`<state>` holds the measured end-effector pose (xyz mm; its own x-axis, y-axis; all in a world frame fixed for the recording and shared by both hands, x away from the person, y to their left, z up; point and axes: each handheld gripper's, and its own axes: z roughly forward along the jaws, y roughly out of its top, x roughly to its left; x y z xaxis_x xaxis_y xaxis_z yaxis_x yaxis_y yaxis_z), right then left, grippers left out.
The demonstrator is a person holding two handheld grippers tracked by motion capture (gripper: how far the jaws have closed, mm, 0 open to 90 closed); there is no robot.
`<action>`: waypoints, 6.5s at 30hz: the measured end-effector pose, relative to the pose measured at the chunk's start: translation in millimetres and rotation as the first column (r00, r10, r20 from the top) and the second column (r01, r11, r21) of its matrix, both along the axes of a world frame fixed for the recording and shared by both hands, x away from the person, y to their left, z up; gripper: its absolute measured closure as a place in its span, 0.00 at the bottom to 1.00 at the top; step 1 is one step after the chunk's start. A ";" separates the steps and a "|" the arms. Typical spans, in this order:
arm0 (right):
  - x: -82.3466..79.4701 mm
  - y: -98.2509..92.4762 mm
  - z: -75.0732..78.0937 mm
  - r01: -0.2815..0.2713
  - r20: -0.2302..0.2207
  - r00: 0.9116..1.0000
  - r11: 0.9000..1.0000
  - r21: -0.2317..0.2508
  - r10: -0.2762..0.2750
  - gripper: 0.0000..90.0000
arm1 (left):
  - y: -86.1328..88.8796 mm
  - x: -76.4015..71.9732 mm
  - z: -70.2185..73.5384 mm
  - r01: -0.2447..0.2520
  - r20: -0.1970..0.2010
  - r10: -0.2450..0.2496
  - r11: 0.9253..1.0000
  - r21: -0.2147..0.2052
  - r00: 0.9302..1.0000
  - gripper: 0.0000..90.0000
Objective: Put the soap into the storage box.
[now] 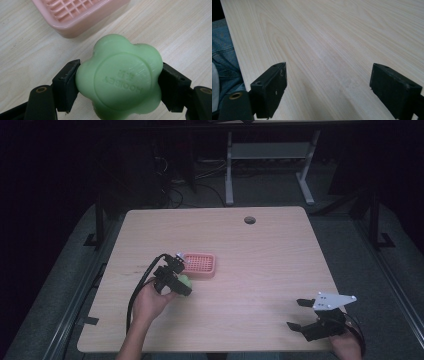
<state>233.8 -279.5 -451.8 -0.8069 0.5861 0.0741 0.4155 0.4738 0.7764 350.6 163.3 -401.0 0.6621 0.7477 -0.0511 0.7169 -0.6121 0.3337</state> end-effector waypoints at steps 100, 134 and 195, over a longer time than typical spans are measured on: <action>-0.5 -1.8 1.2 -0.005 0.014 1.000 1.000 0.009 0.005 0.15 | -46.6 104.0 7.2 -0.064 -0.038 0.065 0.998 0.018 0.997 0.30; -0.2 -2.2 1.1 -0.008 0.018 1.000 1.000 0.011 0.007 0.15 | -57.8 115.4 -18.0 -0.077 -0.098 0.082 0.995 0.057 0.992 0.30; 0.0 -0.5 0.3 -0.013 0.016 1.000 1.000 0.000 0.013 0.15 | -55.6 100.2 1.3 -0.043 -0.010 0.043 0.999 0.028 0.999 0.22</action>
<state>233.8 -280.0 -451.5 -0.8157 0.5753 0.0609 0.3964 0.4790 0.7832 450.8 107.7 -399.7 0.6291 0.7765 -0.0370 0.7461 -0.5897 0.3093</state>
